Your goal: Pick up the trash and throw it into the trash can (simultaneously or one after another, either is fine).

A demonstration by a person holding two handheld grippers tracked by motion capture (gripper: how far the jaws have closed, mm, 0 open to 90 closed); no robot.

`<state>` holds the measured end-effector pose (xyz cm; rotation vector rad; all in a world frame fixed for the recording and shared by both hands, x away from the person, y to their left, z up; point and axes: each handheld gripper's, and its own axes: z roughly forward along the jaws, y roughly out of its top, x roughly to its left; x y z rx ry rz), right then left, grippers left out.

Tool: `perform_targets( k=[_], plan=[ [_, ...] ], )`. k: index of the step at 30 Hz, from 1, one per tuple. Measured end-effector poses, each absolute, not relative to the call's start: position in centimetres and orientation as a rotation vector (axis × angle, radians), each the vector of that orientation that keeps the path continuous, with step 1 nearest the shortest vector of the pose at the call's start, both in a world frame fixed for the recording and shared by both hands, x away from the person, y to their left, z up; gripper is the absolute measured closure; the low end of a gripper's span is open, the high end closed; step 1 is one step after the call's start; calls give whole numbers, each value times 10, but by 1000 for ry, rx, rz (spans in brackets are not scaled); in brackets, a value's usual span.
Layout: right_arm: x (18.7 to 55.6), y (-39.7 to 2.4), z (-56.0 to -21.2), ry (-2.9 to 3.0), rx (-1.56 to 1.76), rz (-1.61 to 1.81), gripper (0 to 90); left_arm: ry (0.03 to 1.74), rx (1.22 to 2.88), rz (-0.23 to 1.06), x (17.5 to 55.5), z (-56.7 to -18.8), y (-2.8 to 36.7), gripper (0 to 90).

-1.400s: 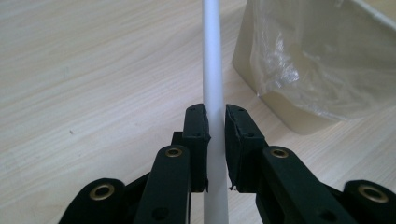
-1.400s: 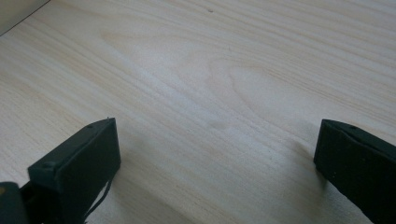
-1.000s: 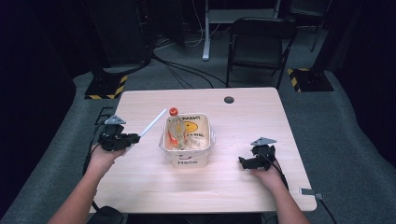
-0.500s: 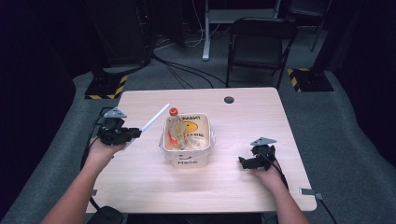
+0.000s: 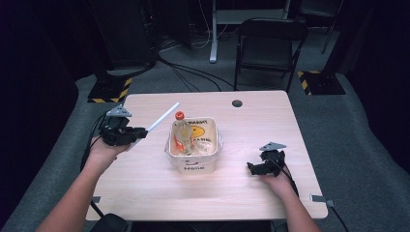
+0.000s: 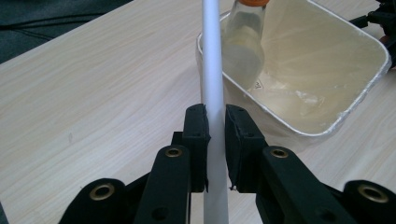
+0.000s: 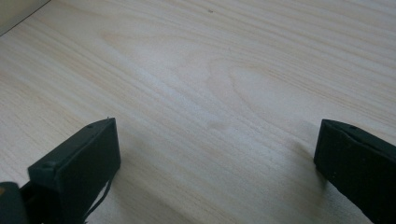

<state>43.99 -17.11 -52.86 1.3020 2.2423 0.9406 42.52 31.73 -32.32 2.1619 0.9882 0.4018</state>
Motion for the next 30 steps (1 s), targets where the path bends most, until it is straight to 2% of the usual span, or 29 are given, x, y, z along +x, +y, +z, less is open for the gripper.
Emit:
perform_targets(
  k=[30],
  plan=[
    [440, -171, -529, 2242, 1302, 941, 0, 847, 2222, 360, 416, -318, 276, 791]
  ],
)
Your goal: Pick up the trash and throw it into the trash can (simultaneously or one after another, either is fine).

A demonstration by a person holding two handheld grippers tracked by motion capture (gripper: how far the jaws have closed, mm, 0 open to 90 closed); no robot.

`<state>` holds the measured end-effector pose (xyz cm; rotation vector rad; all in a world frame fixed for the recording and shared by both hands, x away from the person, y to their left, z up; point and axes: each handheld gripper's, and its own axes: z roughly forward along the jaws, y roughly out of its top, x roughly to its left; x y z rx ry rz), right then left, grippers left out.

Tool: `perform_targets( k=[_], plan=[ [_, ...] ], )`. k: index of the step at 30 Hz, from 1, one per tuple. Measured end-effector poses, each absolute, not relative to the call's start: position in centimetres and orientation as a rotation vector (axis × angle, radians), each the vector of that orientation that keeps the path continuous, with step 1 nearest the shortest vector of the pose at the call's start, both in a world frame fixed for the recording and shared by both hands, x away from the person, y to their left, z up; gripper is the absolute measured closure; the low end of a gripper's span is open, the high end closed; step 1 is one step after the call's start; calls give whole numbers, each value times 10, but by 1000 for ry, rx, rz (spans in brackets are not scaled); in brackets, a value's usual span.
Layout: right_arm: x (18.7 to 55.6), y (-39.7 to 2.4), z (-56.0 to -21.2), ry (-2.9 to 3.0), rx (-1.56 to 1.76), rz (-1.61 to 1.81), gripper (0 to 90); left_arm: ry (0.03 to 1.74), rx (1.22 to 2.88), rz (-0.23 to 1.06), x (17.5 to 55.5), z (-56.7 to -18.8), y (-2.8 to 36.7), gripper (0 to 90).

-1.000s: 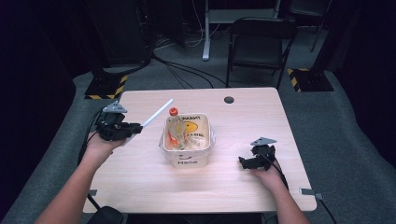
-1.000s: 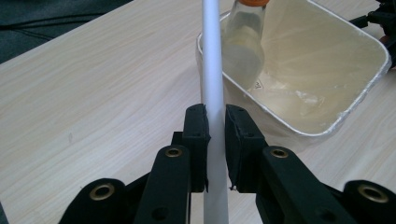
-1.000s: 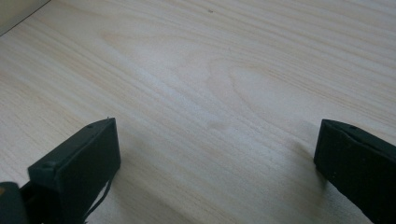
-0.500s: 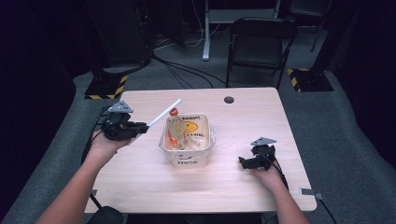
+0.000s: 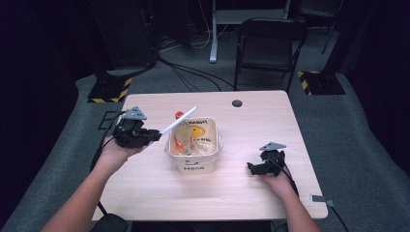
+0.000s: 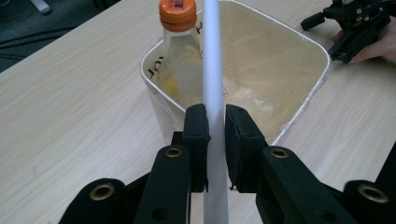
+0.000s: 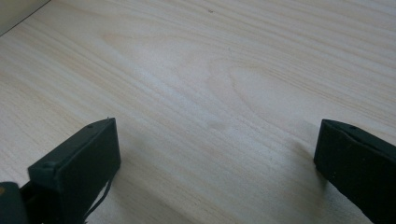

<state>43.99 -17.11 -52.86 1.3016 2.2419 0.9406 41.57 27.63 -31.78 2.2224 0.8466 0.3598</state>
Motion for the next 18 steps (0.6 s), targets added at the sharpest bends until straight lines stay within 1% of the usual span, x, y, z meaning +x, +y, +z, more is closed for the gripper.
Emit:
perform_targets(
  k=[18],
  plan=[
    [440, -171, -529, 2242, 1302, 941, 0, 836, 2261, 310, 418, -336, 258, 790]
  ],
)
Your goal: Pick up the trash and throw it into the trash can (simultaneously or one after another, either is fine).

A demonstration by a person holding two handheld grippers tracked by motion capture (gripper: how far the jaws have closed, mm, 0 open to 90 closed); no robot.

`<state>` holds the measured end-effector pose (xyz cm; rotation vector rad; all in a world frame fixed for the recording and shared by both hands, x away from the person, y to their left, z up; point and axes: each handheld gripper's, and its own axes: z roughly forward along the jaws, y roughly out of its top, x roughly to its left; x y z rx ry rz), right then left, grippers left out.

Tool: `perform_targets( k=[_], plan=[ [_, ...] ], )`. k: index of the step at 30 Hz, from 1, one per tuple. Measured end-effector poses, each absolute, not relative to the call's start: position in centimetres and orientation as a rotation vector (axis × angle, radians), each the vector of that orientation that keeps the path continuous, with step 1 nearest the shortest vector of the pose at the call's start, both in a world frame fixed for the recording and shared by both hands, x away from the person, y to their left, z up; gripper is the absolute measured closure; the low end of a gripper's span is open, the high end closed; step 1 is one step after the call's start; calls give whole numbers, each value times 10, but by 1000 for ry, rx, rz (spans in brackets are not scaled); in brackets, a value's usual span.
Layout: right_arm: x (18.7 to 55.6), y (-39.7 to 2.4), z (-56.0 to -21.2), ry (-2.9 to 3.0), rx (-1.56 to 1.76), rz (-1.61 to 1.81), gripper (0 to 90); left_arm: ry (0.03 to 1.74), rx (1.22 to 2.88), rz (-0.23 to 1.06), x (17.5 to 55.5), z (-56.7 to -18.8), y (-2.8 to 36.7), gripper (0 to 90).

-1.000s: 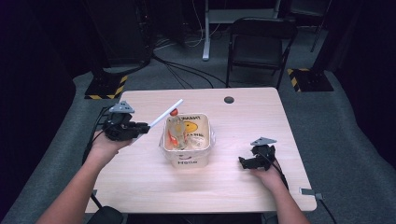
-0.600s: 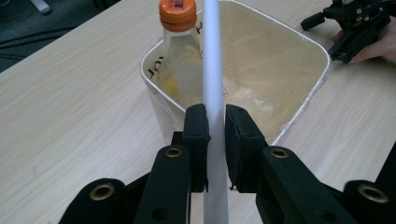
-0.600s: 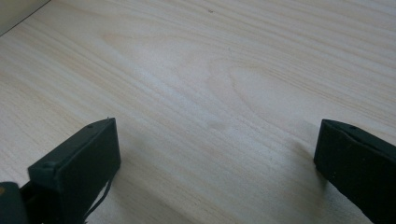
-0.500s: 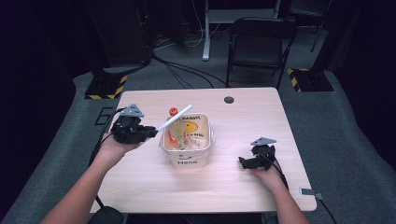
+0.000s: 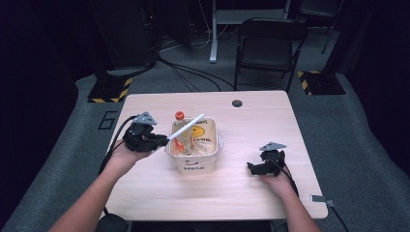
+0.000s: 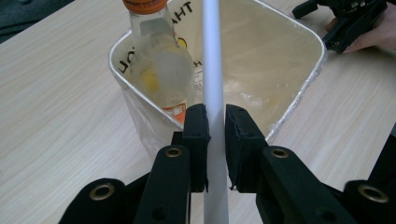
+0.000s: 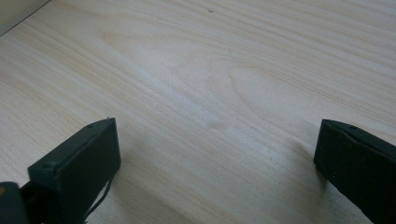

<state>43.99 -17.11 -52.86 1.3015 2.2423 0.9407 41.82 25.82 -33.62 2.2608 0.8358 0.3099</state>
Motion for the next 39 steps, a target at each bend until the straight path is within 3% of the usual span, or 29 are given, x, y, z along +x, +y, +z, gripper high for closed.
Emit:
perform_targets(
  k=[31, 39],
  plan=[
    [440, -171, -529, 2244, 1300, 941, 0, 868, 2294, 233, 432, -363, 232, 785],
    [440, -171, -529, 2243, 1301, 942, 0, 873, 2274, 230, 433, -363, 234, 708]
  ],
)
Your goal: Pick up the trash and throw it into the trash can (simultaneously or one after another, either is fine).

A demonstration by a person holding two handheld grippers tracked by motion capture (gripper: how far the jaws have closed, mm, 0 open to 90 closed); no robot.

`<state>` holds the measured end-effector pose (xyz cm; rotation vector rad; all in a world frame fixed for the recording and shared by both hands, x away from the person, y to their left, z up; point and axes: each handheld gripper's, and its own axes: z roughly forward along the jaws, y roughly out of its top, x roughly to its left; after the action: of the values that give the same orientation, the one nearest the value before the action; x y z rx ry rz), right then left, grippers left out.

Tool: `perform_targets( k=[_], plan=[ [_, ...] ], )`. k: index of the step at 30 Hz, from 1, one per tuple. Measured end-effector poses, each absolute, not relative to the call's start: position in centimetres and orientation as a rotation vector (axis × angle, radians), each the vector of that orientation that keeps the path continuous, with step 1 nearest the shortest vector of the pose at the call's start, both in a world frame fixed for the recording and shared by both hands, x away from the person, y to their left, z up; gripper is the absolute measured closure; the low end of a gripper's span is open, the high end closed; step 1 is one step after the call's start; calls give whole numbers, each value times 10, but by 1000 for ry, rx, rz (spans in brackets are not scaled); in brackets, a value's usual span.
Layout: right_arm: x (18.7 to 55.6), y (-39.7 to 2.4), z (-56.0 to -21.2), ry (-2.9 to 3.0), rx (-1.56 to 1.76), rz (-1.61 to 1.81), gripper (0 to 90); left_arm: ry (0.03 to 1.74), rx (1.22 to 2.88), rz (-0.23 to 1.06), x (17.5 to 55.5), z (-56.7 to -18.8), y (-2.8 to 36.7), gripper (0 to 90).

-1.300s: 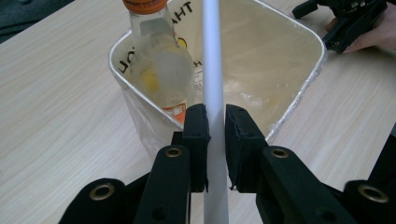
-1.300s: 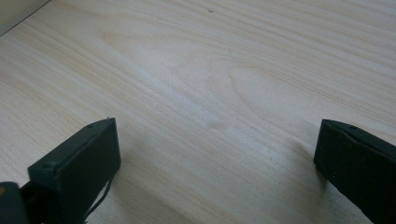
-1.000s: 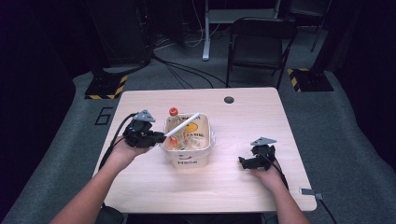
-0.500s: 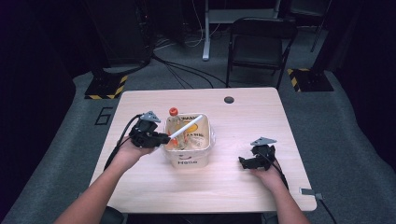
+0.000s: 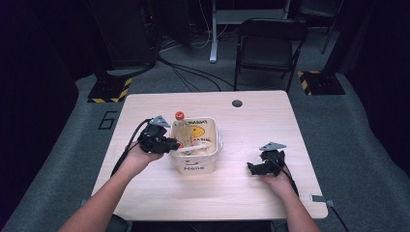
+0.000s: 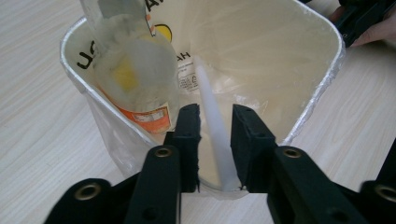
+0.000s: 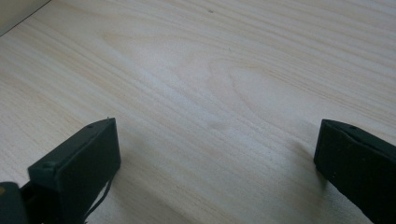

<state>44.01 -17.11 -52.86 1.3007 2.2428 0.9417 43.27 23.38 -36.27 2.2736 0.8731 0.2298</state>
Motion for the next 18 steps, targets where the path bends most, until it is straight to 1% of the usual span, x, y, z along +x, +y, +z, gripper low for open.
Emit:
perform_targets(
  k=[1, 10, 18],
  plan=[
    [440, -171, -529, 2242, 1301, 942, 0, 876, 2268, 230, 432, -362, 236, 681],
    [440, -171, -529, 2244, 1300, 942, 0, 906, 2176, 303, 430, -350, 264, 557],
    [441, -171, -529, 2244, 1298, 944, 0, 952, 2117, 359, 430, -354, 293, 507]
  ],
)
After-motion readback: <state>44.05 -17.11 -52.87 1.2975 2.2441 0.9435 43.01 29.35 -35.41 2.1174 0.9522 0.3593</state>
